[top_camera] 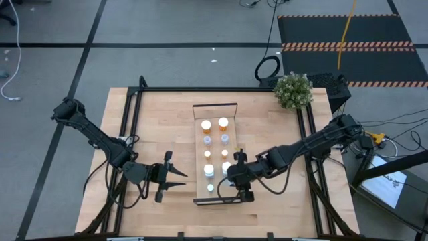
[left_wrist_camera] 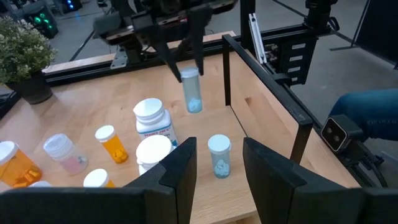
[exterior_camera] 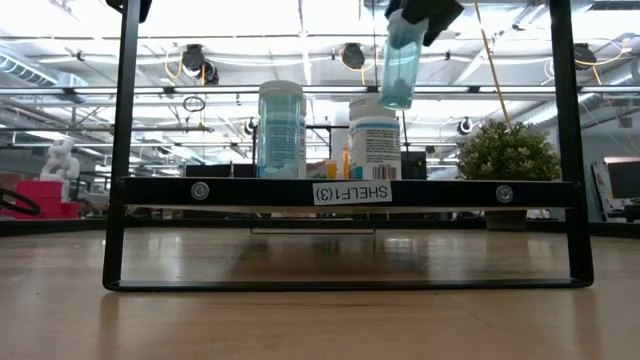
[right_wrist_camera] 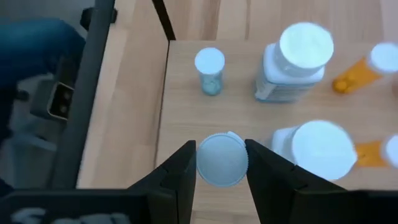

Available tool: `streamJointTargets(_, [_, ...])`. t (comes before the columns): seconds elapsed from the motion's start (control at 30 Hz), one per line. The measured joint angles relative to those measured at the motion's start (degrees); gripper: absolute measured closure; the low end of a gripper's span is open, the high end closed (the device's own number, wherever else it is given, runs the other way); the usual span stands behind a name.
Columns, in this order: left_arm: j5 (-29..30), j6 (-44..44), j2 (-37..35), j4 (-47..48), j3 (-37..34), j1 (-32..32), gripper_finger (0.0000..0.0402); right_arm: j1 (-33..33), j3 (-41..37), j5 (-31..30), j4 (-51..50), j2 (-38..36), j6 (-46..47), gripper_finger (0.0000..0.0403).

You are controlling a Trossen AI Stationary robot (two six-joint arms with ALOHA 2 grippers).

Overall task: Pick and place medicine bottles onto shelf by color
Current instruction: Put the blue medicine bottle on the shelf

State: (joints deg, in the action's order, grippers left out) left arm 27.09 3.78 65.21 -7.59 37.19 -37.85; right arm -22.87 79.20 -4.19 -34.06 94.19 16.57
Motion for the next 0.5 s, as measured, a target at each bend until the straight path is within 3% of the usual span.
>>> streamJointTargets(0.5, [0.02, -0.02, 0.0, 0.01, 0.0, 0.0, 0.0268, 0.78, 0.0, -0.07, -1.33, 0.02, -26.73, 0.0284])
